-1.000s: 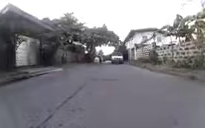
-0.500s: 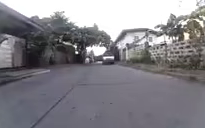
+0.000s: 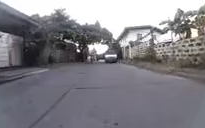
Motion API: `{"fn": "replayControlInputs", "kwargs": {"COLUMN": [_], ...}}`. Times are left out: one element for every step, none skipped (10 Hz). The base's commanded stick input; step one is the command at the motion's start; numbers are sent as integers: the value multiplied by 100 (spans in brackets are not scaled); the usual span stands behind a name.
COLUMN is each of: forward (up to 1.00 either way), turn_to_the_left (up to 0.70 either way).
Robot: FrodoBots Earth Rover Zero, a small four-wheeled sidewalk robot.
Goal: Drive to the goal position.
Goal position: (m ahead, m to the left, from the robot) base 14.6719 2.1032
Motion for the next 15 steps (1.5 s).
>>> {"fn": "replayControlInputs", "kwargs": {"forward": [100, 100, 100, 100, 100, 100, 100, 100, 100, 100, 100, 100, 100, 100, 100], "turn_to_the_left": [4, 4, 4, 4, 4, 4, 4, 4, 4, 4, 4, -36, -36, -36, -10]}}
